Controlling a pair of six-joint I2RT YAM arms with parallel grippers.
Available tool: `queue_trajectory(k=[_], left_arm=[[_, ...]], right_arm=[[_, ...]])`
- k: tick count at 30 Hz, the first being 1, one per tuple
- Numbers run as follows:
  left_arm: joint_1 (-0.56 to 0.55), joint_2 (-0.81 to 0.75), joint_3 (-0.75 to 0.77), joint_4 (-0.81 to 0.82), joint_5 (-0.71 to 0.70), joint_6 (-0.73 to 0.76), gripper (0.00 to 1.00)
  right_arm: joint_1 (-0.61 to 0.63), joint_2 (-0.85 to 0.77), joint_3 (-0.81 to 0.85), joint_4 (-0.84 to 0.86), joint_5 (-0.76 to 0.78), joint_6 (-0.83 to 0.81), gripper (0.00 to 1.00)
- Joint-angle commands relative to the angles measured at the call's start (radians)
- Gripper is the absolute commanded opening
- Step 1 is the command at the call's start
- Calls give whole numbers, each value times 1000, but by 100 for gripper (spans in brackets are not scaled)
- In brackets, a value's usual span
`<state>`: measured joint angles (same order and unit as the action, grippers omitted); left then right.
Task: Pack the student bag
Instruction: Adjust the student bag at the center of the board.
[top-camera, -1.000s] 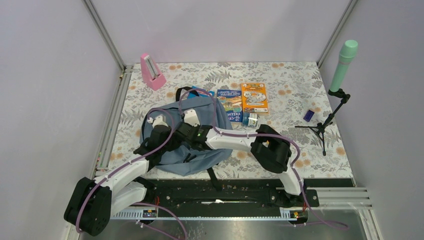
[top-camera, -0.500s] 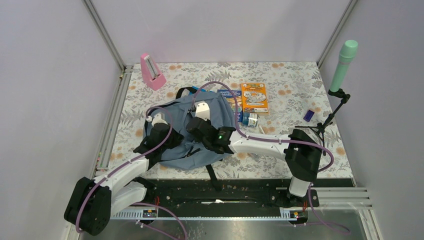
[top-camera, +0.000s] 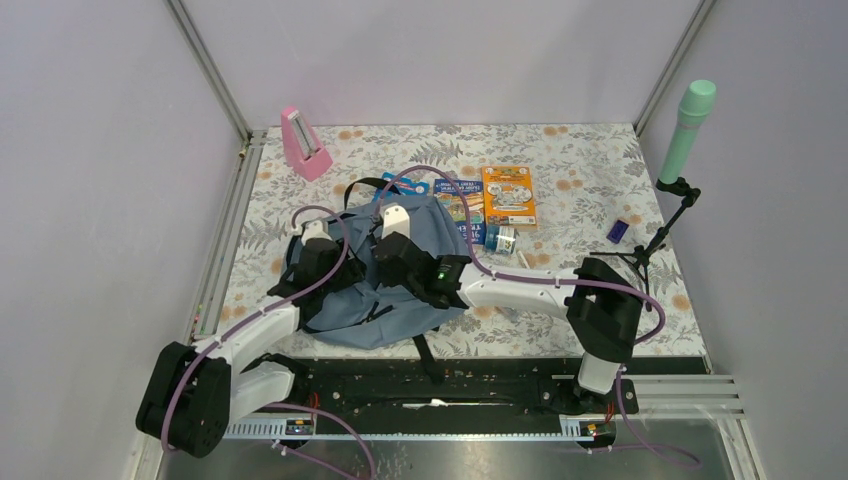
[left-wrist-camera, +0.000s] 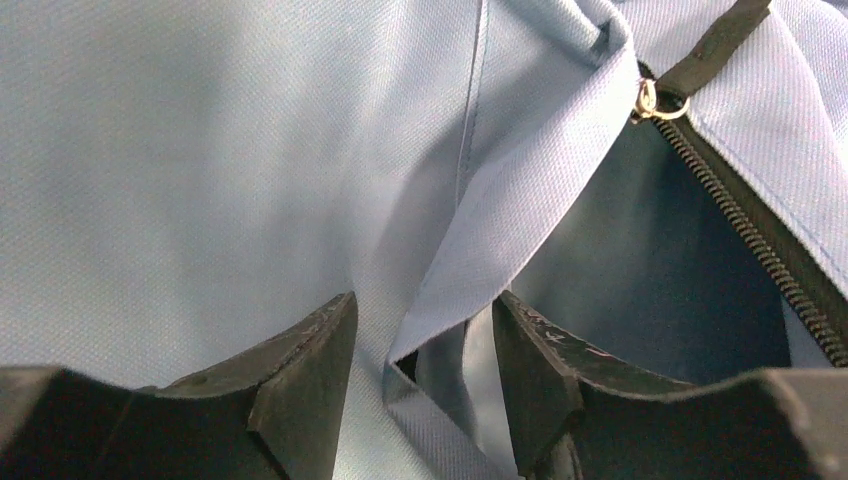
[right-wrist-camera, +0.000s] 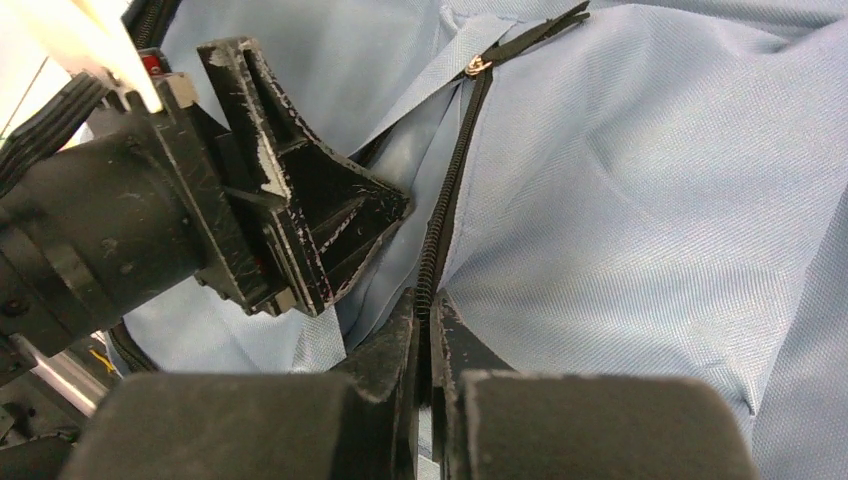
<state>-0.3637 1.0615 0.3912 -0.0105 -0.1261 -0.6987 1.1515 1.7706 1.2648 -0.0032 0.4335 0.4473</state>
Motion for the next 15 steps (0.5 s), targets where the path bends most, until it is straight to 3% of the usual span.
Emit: queue_trajectory(k=[1, 5, 8, 15], left_arm=[[18, 42, 57, 29, 4, 59, 51], [31, 63, 70, 14, -29, 68, 14], [54, 70, 72, -29, -61, 65, 0], [108, 50, 57, -57, -70, 35, 0]], right_arm=[[-1, -1, 27, 126, -47, -14, 0], [-1, 4, 30, 106, -20, -10, 0], [-6, -6, 36, 65, 29, 7, 0], [-22, -77, 0, 40, 92, -3, 0]])
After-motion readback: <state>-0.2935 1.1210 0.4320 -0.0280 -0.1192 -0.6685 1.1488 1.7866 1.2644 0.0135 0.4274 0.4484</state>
